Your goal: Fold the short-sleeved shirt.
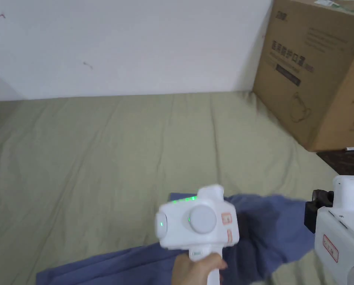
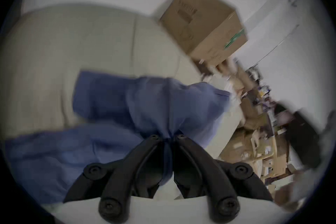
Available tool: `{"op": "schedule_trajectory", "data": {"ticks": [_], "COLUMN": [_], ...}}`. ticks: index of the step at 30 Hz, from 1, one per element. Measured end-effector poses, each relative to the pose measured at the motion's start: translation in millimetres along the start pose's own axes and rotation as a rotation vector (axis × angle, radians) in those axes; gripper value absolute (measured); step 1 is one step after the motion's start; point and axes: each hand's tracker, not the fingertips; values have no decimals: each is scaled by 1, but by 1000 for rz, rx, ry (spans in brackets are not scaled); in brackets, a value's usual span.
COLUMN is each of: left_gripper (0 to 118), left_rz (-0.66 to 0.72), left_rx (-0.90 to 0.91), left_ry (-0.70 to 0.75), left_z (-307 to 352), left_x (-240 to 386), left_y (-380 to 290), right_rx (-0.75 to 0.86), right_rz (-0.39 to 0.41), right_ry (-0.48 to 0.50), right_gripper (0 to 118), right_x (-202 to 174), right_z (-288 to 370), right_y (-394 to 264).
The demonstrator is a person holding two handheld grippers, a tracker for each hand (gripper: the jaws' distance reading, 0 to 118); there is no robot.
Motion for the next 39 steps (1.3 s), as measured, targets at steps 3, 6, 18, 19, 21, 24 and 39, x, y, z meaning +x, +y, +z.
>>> {"op": "schedule_trajectory", "data": {"ticks": [3,6,18,19,21,24,39], "left_gripper": [12,48,2,2,2,0,83], "left_rz": [17,1,54,86,99,44,371], "left_rx": [-174,-128,72,86,107,58,86], "left_ry": [65,50,21,46,158,191,524], "left_z": [-47,-42,78,86,98,117,188], "left_x": [-23,-32,-54,-64,-86,-106,-296], "left_y": [-41,-57,-21,-24,-36,-59,-16], "right_rx": [-55,-73,-103,-109,-125,-146,-180], "right_rz": [-44,-56,-71,-76,-81,-65,45], "right_ry": [7,-11,99,113,133,163,238], "right_gripper": [1,1,1,1,1,1,1], "right_x": [9,10,-24,-28,-37,-53,-107], "right_z": [-8,-13,-18,-19,-21,-26,-39], "right_y": [-11,-18,-19,-20,-23,-28,-32]}}
